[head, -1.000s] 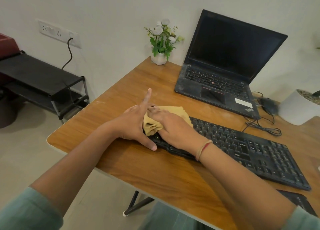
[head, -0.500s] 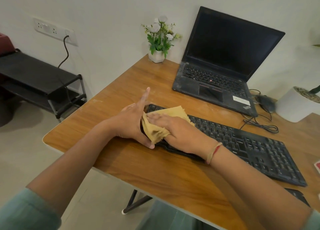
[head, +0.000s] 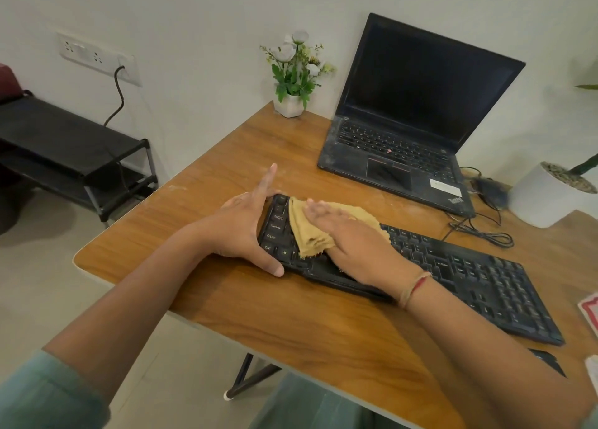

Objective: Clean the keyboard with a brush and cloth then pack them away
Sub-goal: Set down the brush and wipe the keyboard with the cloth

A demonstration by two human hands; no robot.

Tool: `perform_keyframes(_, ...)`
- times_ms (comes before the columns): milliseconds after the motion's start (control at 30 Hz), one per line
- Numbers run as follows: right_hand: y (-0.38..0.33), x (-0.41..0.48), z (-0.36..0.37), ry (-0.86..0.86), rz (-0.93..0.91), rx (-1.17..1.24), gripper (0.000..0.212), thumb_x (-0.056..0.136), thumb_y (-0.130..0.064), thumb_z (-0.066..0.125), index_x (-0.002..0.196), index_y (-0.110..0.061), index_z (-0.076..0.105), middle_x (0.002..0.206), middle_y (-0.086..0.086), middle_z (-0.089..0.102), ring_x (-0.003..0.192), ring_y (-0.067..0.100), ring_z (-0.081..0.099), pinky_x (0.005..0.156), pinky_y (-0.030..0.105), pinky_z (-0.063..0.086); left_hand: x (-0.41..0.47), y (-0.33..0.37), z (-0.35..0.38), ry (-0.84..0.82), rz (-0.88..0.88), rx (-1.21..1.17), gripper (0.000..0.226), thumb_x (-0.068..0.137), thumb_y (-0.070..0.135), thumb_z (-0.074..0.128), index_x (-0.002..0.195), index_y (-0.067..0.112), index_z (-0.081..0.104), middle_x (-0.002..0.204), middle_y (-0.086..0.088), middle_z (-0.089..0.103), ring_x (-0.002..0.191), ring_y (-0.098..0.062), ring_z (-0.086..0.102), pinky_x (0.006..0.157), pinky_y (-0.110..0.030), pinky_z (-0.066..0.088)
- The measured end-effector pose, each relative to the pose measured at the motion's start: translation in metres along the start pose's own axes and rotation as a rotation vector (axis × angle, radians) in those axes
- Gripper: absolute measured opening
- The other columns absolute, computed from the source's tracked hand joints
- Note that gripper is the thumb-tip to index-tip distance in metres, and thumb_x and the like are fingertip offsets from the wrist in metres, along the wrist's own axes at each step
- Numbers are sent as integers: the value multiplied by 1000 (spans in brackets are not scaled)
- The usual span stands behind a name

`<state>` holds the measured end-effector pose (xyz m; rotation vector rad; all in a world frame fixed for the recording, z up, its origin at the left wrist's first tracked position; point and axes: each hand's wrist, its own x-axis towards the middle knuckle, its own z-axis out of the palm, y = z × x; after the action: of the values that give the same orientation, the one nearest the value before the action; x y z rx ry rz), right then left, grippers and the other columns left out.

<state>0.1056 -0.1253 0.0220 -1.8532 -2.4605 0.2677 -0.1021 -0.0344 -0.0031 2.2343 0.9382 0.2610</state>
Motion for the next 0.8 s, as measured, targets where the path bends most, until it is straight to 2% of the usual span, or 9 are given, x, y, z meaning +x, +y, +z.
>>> perform_keyframes(67, -7, 9, 0, 6, 42, 44, 60, 96, -8, 34, 151, -18, 12, 159, -4, 5, 147, 12, 5, 120, 30, 5, 0, 1, 0, 3, -3, 0, 156, 42, 60, 88, 140, 43, -32, 157, 5, 17, 142, -21, 17, 115, -38, 12)
perform_keyframes(133, -22, 13, 2, -10, -51, 92, 56, 98, -11, 35, 151, -17, 18, 159, -2, 12, 146, 12, 9, 119, 26, 6, -1, 2, 0, 4, -6, 5, 157, 42, 58, 89, 140, 41, -33, 157, 3, 17, 143, -21, 17, 116, -38, 11)
perform_keyframes(233, -21, 1, 0, -93, -174, 141, 54, 98, -10, 36, 150, -20, 24, 157, -4, 18, 144, 6, 13, 117, 19, 3, -1, 3, 0, -3, -8, 4, 158, 34, 68, 82, 140, 41, -33, 158, 3, 18, 143, -22, 17, 117, -39, 11)
perform_keyframes(400, -7, 6, 2, 74, 94, 26, 58, 98, -9, 36, 151, -19, 14, 158, -3, 8, 146, 13, 9, 119, 27, 5, -2, 5, 1, 2, -13, -5, 157, 33, 68, 80, 141, 41, -32, 156, 5, 19, 141, -20, 20, 113, -36, 13)
perform_keyframes(467, -26, 10, 9, 52, -13, 55, 55, 99, -13, 35, 151, -19, 18, 158, -2, 12, 146, 12, 10, 120, 28, 6, -2, 5, 2, 9, -11, -14, 158, 37, 62, 86, 141, 41, -31, 156, 2, 19, 141, -22, 20, 115, -39, 14)
perform_keyframes(567, -36, 1, 9, -45, -211, 91, 52, 99, -13, 36, 149, -17, 25, 157, -2, 22, 144, 9, 15, 116, 20, 4, 0, 3, 2, 18, 2, -16, 157, 43, 56, 90, 142, 38, -30, 157, 1, 21, 143, -23, 20, 117, -41, 14)
perform_keyframes(633, -20, 2, 3, -11, -155, 66, 52, 99, -11, 36, 149, -19, 26, 156, -4, 22, 144, 8, 17, 115, 18, 6, -2, 5, 2, 11, -4, 2, 157, 41, 60, 88, 141, 39, -31, 158, 2, 19, 143, -23, 18, 116, -40, 12)
perform_keyframes(733, -11, 13, 4, 78, 75, -6, 60, 96, -8, 39, 151, -18, 16, 159, -2, 11, 146, 12, 10, 119, 26, 5, -4, 8, 1, 14, -19, 17, 154, 47, 51, 90, 142, 38, -31, 158, 3, 16, 143, -22, 17, 114, -36, 12)
perform_keyframes(800, -28, 20, 12, 89, 29, 21, 60, 95, -11, 40, 151, -18, 18, 159, 1, 13, 146, 14, 12, 120, 31, 7, -4, 9, 1, 13, -11, 16, 154, 47, 50, 90, 141, 37, -32, 158, 1, 16, 143, -23, 16, 114, -35, 11)
